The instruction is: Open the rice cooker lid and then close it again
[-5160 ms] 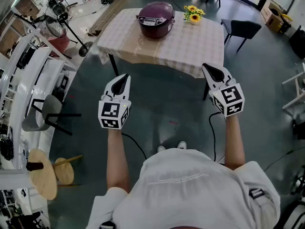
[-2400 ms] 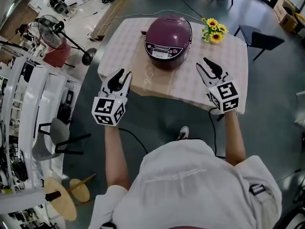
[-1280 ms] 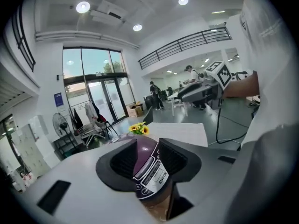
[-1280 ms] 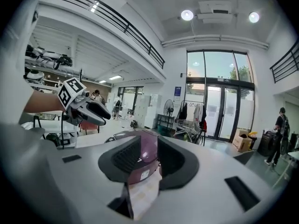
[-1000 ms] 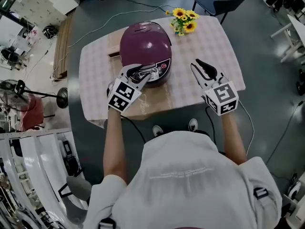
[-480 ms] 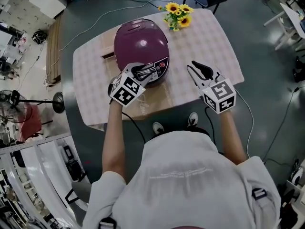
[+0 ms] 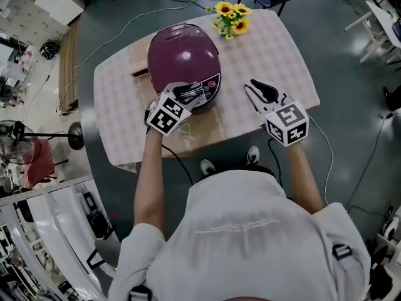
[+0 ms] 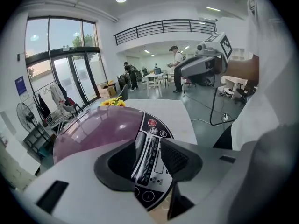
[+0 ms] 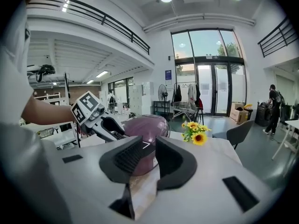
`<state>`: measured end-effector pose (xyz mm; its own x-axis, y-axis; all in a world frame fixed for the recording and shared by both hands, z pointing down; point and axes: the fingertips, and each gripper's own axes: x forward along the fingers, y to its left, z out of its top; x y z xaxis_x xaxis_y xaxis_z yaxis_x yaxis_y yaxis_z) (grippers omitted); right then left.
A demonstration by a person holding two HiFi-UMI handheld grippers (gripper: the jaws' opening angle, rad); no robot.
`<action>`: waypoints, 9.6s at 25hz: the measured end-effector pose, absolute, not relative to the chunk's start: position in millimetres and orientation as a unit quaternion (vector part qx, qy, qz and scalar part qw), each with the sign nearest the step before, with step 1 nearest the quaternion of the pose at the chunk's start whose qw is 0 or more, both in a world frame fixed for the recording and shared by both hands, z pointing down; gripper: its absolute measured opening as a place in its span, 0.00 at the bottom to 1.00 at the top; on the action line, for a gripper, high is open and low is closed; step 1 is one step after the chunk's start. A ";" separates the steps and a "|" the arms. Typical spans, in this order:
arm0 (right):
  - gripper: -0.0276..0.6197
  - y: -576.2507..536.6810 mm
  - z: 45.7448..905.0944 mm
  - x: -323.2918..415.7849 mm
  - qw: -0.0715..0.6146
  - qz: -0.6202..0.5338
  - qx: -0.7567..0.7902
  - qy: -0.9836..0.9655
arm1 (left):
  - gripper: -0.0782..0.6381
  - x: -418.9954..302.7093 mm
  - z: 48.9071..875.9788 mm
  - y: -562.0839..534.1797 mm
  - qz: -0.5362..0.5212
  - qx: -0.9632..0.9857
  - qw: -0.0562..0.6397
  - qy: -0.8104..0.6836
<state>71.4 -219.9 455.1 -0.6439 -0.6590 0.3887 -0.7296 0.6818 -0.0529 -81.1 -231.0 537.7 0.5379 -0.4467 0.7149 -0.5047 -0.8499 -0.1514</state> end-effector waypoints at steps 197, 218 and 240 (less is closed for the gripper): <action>0.35 -380.7 411.1 -36.3 0.121 0.068 0.364 -0.921 | 0.42 -244.6 331.9 -450.9 0.307 0.834 -0.103 -0.447; 0.38 -299.2 413.7 -34.1 0.132 0.059 0.358 -0.922 | 0.39 -227.2 366.4 -375.6 0.324 0.827 -0.114 -0.445; 0.38 -229.4 442.0 -20.4 0.163 0.077 0.357 -0.917 | 0.43 -209.1 424.5 -308.4 0.366 0.829 -0.094 -0.413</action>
<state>-20.4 -229.4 442.0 -0.6924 -0.6288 0.3538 -0.6790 0.7337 -0.0249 -209.1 -308.4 424.5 0.3909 -0.7532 0.5290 -0.6148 -0.6414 -0.4589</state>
